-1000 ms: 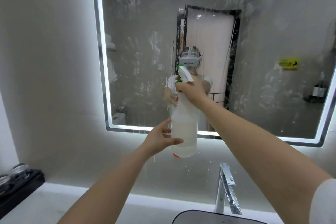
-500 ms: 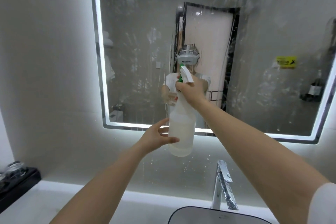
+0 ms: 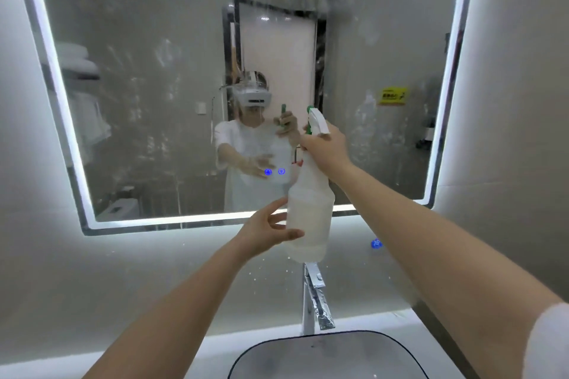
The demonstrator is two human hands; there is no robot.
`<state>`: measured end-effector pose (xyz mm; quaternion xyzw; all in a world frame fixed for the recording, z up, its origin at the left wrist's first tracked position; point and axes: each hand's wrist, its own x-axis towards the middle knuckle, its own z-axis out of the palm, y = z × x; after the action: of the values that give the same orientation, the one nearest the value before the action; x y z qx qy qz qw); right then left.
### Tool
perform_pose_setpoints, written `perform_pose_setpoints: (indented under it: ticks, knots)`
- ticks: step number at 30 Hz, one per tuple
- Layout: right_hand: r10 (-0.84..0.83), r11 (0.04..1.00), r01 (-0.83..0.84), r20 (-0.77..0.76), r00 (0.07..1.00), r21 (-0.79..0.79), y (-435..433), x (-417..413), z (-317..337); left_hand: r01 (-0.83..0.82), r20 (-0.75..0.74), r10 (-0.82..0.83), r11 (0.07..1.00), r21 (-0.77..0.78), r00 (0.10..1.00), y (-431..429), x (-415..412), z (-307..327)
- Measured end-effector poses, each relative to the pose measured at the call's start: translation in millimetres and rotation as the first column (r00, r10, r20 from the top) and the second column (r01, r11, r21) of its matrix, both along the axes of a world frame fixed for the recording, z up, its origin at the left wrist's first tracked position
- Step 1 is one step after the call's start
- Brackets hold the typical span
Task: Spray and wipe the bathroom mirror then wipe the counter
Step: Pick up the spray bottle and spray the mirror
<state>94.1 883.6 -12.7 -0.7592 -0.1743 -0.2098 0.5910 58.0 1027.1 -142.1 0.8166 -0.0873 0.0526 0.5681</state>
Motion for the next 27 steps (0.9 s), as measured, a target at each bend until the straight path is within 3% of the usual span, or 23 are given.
perform_pose_setpoints:
  ticks: [4, 16, 27]
  knots:
    - [-0.053, 0.998, 0.056, -0.057, 0.997, 0.040, -40.4, -4.2, -4.1, 0.086, 0.010, -0.086, 0.996, 0.013, 0.996, -40.3, 8.5, -2.3]
    - [-0.223, 0.975, 0.221, -0.045, 0.974, -0.036, -141.4, -11.3, -7.2, 0.215, 0.032, -0.215, 0.977, 0.001, 0.976, -140.9, 20.1, -12.6]
    - [-0.217, 0.976, 0.219, -0.124, 0.968, 0.001, -193.0, -22.5, -17.9, 0.247, -0.003, -0.247, 0.969, 0.025, 0.969, -187.5, 5.7, -20.6]
